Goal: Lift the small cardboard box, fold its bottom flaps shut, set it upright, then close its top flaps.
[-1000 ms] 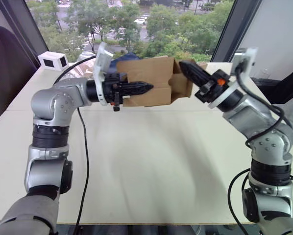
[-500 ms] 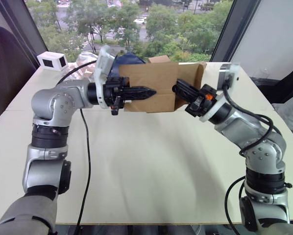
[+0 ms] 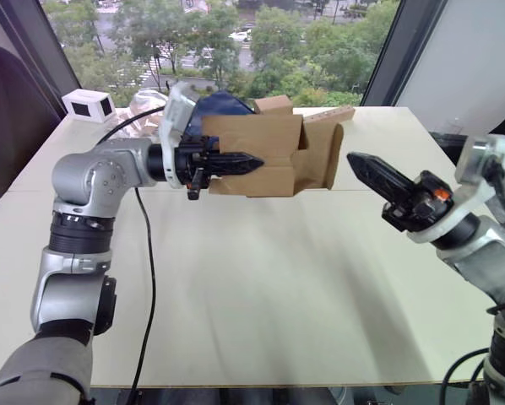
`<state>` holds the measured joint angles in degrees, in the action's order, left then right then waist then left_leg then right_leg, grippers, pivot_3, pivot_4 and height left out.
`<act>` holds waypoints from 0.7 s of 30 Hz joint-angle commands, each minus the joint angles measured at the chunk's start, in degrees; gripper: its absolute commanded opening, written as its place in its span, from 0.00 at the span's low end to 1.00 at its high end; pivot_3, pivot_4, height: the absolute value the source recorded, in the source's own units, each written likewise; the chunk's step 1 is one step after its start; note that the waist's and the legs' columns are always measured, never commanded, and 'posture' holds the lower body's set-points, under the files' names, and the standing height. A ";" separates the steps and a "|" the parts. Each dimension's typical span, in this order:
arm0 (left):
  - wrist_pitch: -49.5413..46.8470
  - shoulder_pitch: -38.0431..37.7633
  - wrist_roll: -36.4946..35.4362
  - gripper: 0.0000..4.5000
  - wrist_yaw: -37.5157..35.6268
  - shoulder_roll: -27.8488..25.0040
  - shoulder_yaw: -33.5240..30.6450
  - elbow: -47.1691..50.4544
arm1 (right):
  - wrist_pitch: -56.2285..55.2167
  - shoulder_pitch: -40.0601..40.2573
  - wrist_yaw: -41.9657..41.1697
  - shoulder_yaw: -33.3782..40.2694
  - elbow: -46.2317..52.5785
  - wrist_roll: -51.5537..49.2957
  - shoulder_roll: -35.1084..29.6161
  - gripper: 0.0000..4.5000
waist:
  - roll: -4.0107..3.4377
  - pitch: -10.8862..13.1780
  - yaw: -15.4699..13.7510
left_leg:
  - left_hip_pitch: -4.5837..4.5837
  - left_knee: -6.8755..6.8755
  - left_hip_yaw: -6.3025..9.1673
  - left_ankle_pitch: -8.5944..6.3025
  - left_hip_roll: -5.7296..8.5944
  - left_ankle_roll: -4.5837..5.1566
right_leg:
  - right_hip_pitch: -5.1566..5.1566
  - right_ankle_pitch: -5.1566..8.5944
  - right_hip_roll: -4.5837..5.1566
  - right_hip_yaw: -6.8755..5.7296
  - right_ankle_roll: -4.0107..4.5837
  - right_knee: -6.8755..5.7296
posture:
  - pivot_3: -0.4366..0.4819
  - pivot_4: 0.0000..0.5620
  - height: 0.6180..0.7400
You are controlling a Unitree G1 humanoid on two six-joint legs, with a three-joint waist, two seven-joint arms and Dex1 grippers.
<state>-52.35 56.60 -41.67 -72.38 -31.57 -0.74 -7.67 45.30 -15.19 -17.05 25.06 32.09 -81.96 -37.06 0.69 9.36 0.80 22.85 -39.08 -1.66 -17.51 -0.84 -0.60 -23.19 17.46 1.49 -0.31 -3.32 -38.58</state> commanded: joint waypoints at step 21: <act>-2.02 -0.71 -2.55 0.00 -0.29 -0.92 -0.10 5.41 | -3.79 -1.77 -3.25 -13.81 2.07 15.19 5.89 0.01 | 0.00 0.00 -0.14 | 0.04 -0.03 0.00 0.00 0.01 0.00 | -0.01 0.00 -0.03 0.00 0.00 0.04 | 0.48 0.27 1.00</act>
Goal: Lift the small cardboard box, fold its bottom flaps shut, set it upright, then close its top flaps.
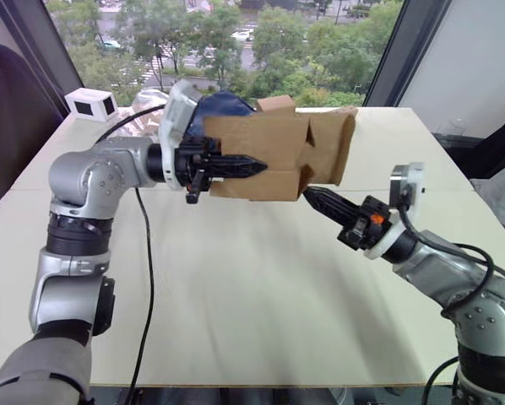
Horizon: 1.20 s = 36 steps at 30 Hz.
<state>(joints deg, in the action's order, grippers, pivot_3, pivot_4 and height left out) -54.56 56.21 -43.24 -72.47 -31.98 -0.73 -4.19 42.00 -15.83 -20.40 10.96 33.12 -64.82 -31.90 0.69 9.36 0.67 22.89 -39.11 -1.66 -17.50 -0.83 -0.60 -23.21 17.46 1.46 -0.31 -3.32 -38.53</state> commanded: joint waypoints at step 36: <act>-1.83 -1.29 -5.12 0.00 1.58 -2.67 -2.19 3.23 | -5.76 -15.80 -16.12 -0.54 -25.29 13.40 -8.20 0.01 | -0.03 0.04 0.12 | -0.02 0.00 -0.02 0.01 -0.01 -0.01 | -0.04 0.00 -0.02 0.02 0.00 -0.08 | 0.48 0.27 1.00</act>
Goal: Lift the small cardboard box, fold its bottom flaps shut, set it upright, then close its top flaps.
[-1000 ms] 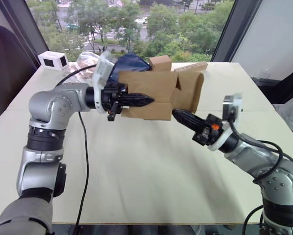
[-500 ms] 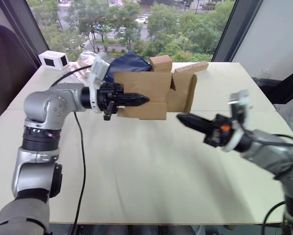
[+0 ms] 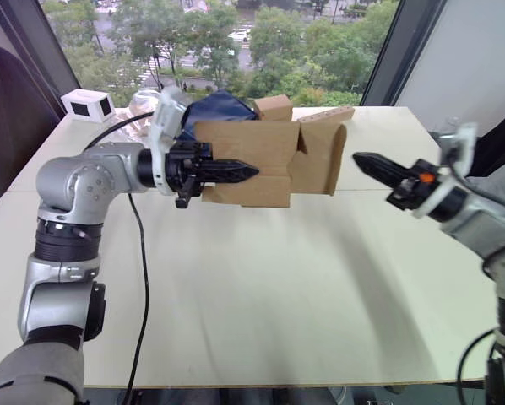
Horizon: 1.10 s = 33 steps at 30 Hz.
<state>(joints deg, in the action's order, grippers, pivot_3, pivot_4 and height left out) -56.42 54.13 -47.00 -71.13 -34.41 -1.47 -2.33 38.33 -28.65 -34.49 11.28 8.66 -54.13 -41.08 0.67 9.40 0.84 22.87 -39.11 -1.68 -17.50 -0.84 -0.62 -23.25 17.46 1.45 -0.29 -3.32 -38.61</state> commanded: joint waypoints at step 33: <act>-1.67 2.63 -2.52 0.00 1.32 -0.11 -2.43 -1.11 | 8.93 1.85 -3.07 4.68 6.41 -20.84 13.43 0.54 | -0.01 0.01 -0.15 | 0.20 -0.07 0.02 0.00 0.02 -0.01 | -0.16 -0.02 0.05 0.00 -0.03 -0.03 | 0.48 0.27 1.00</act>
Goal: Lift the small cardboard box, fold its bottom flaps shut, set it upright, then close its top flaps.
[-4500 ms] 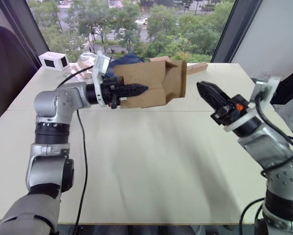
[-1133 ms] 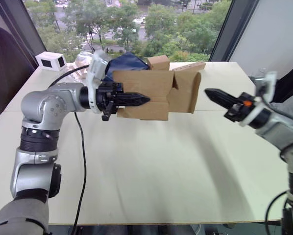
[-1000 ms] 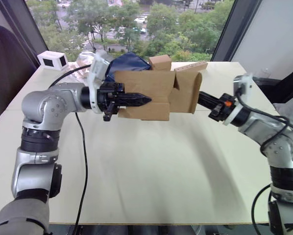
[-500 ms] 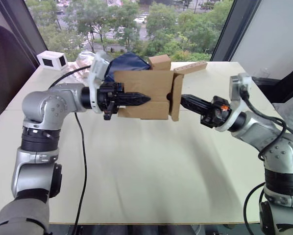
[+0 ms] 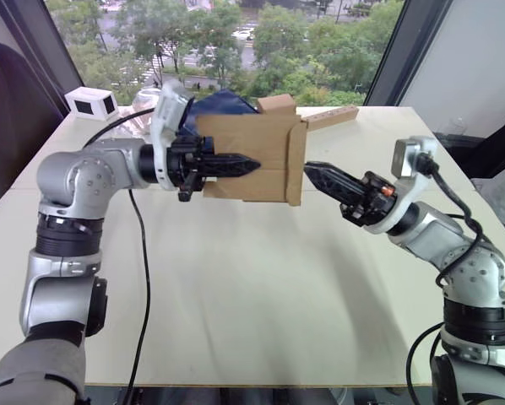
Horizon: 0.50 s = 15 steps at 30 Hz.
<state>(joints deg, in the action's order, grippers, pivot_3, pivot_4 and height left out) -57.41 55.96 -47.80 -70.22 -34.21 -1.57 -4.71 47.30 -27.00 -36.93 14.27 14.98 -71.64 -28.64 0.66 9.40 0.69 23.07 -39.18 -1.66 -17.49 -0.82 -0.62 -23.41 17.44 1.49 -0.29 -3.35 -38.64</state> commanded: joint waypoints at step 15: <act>-2.28 -0.44 -4.52 0.00 3.38 -0.22 -3.72 3.24 | 0.60 1.62 2.93 1.12 -0.11 -9.87 7.37 0.62 | 0.00 0.00 0.05 | 0.00 0.00 0.00 0.00 0.00 -0.01 | -0.02 0.00 0.01 0.00 0.00 -0.04 | 0.48 0.27 1.00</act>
<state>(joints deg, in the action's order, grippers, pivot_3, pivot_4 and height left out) -59.65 54.99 -50.78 -67.10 -34.19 -3.51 -3.26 48.22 -25.27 -34.34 14.54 13.28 -79.97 -21.42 0.66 9.40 0.74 23.07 -39.18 -1.65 -17.49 -0.82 -0.63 -23.43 17.44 1.51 -0.29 -3.34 -38.68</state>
